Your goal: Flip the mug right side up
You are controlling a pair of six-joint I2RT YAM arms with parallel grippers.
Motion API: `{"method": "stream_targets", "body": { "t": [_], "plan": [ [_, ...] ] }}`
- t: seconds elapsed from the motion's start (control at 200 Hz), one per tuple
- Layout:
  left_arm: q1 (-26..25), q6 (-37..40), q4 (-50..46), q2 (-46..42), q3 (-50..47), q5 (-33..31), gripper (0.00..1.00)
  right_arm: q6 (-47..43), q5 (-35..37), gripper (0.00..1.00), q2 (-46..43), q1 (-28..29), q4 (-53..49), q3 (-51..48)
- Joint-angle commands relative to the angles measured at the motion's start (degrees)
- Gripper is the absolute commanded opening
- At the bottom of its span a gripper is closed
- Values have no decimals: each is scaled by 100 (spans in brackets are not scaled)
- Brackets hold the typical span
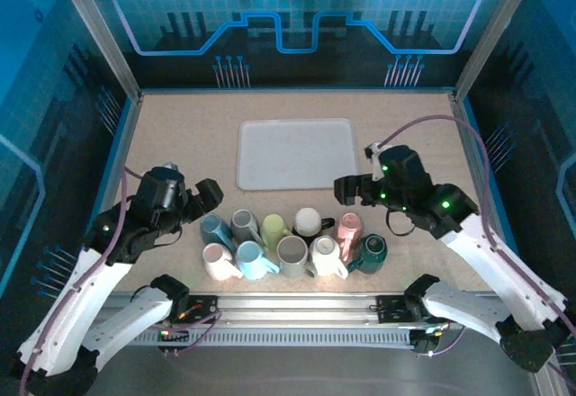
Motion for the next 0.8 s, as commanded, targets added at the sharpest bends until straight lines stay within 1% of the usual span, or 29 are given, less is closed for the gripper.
{"method": "stream_targets", "body": {
  "t": [0.0, 0.085, 0.165, 0.205, 0.26, 0.29, 0.36, 0.415, 0.48, 0.615, 0.795],
  "plan": [
    [64, -364, -27, 51, -435, 415, 99, 506, -128, 100, -124, 111, -276, -103],
    [125, -72, -29, 156, -500, 149, 99, 506, -221, 100, -128, 117, 26, -244],
    [313, 351, -80, 483, -500, 112, 99, 224, -610, 100, -63, 145, 150, -206],
    [380, 286, -221, 709, -500, 18, 99, 146, -645, 100, -40, 197, 159, -176],
    [462, 40, -386, 958, -559, -154, 99, 163, -448, 100, 11, 259, 58, -115],
    [528, -73, -339, 1028, -638, -82, 99, 149, -382, 100, 39, 280, 20, -94],
    [620, -173, 91, 1015, -963, 369, 98, 151, -372, 99, 67, 297, 21, -115],
    [638, -339, 392, 976, -1166, 541, 96, 149, -443, 98, 68, 310, 90, -192],
    [647, -493, 656, 1025, -1321, 549, 95, 119, -479, 96, 126, 323, 149, -254],
    [776, -572, 861, 1456, -1304, 470, 94, 96, -389, 96, 289, 349, 59, -196],
    [832, -659, 1162, 1889, -1349, 677, 90, 132, -208, 95, 358, 386, 60, -202]
  ]
}}
